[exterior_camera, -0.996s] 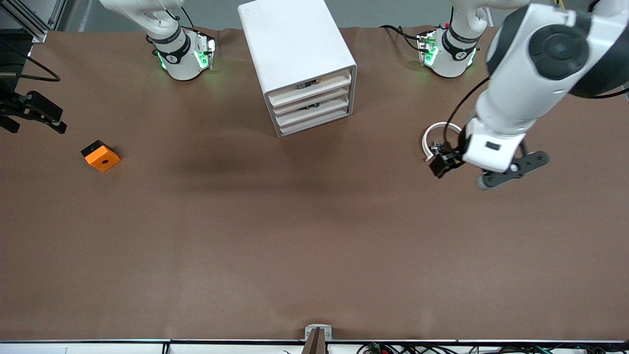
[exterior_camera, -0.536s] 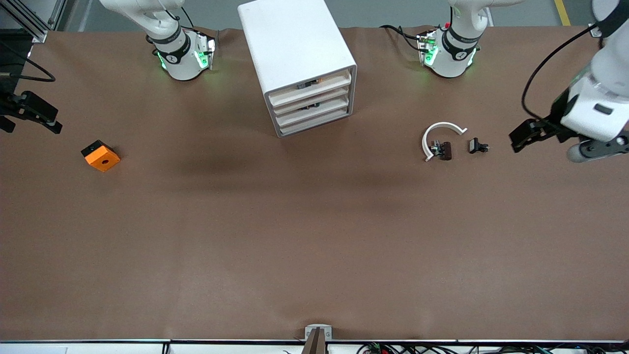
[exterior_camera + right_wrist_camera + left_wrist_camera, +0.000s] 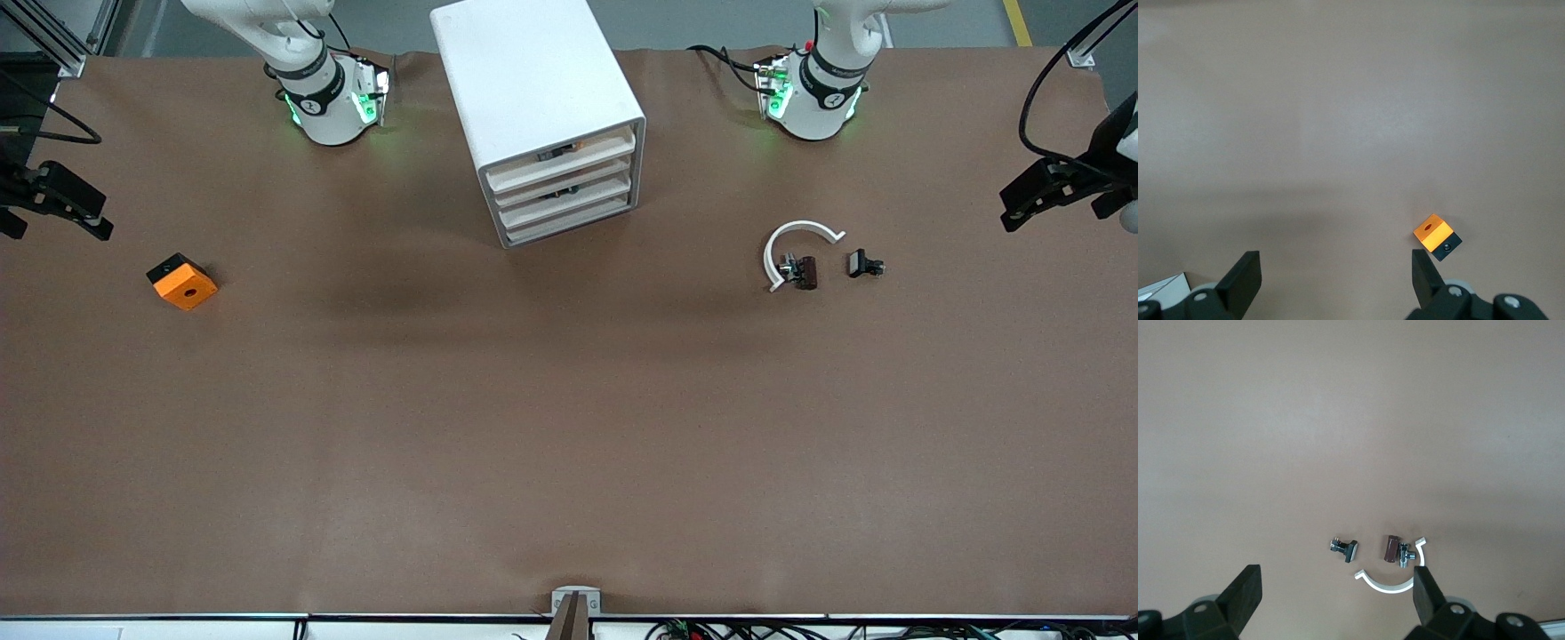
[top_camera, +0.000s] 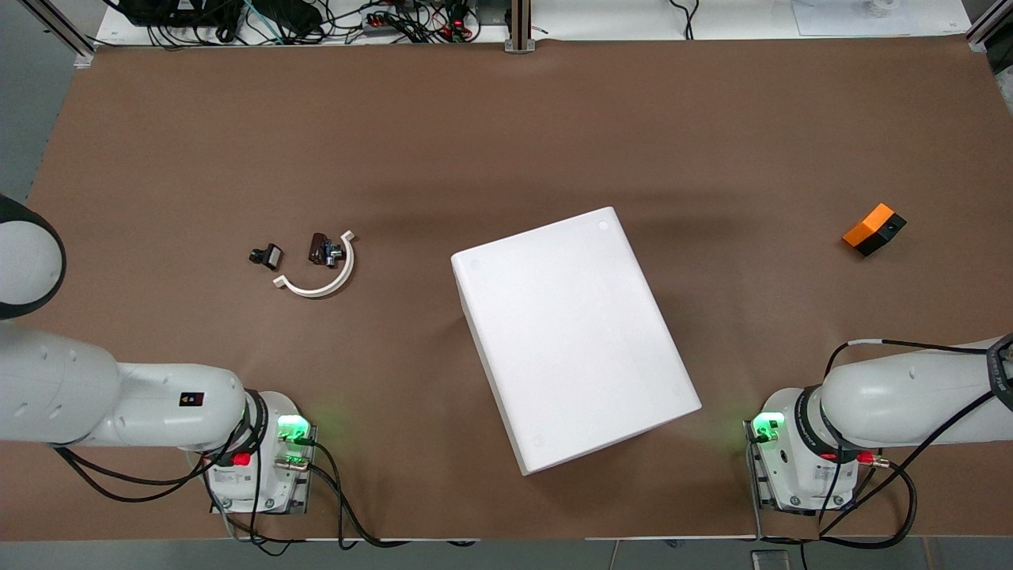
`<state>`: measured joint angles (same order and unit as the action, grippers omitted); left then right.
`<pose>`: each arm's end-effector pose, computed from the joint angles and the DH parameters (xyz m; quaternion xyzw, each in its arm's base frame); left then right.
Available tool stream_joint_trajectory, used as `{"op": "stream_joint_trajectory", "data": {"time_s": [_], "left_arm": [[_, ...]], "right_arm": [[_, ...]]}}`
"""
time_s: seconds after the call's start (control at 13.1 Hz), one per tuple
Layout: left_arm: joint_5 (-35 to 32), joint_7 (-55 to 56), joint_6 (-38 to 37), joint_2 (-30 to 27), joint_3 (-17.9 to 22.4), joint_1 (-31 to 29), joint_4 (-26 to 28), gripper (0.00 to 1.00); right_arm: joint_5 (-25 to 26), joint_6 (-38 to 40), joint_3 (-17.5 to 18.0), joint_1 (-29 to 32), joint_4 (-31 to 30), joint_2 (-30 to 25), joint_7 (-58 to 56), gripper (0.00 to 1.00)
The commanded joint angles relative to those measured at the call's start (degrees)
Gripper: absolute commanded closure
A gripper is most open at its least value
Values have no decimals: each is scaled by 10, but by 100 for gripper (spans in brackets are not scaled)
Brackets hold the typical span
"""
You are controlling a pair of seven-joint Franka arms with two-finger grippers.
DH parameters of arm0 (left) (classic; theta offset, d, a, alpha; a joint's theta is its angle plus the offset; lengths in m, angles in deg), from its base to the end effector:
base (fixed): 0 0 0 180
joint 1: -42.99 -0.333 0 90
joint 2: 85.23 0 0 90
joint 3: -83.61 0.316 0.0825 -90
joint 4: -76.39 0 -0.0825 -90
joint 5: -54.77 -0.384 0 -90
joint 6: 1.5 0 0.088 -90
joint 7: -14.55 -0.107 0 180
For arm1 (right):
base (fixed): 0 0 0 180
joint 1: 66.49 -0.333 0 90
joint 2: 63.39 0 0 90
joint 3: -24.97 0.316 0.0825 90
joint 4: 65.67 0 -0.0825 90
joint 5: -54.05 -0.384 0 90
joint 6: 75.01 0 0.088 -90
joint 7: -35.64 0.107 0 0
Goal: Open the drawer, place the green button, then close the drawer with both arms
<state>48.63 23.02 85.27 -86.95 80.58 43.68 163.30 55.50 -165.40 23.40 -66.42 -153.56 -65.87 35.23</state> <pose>0.5392 -0.0236 0.6618 -0.9974 -0.0451 -0.0194 0.0525 0.5416 -0.0186 0.6663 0.9989 -0.0112 0.0432 0.0128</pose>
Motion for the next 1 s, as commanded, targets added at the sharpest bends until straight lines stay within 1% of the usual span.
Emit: {"op": "stream_joint_trajectory", "data": {"time_s": [0.0, 0.15, 0.31, 0.46, 0.92], "left_arm": [[3, -8, -5, -15, 6, 7, 18, 0], [7, -8, -4, -23, 7, 7, 27, 0], [10, -9, -1, -35, 4, -5, 43, 0], [20, -8, -1, -45, -2, -14, 47, 0], [23, -14, -1, -37, 2, -14, 39, 0]], "right_arm": [[-22, 11, 8, 15, 18, 5, 8, 0], [-47, 23, 8, 36, 30, 5, 7, 0], [-43, 24, 8, 35, 31, 5, 4, 0], [-37, 24, 8, 33, 31, 5, 2, 0], [-21, 24, 9, 30, 31, 5, 2, 0]]}}
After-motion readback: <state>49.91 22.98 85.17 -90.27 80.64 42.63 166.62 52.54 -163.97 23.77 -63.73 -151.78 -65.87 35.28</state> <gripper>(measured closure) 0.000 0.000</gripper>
